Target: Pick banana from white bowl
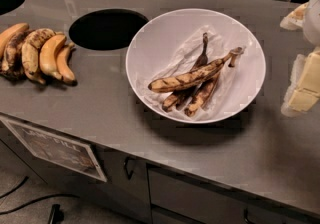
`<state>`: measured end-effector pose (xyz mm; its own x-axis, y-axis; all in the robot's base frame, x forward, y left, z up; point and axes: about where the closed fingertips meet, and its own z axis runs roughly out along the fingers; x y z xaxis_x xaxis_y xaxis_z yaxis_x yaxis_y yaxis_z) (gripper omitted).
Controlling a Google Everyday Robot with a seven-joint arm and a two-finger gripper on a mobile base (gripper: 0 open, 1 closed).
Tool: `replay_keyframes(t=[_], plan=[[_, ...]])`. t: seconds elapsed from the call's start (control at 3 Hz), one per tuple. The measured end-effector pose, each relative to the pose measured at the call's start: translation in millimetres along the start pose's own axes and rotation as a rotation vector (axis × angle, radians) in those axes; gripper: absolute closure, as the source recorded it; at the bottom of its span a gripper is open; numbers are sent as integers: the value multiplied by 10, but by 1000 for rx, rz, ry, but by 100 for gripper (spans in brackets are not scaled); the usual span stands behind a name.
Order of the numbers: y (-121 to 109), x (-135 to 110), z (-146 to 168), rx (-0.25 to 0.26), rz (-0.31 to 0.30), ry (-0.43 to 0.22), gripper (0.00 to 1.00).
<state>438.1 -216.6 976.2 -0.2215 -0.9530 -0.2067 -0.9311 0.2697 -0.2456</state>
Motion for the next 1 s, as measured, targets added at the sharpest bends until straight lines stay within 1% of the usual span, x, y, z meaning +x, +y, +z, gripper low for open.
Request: replay_keyframes(t=[0.33, 0.67, 1.0], plan=[[0, -4, 2, 0, -1, 0, 0], [7, -163, 86, -16, -45, -13, 0], [35, -374, 234, -50, -100, -27, 0]])
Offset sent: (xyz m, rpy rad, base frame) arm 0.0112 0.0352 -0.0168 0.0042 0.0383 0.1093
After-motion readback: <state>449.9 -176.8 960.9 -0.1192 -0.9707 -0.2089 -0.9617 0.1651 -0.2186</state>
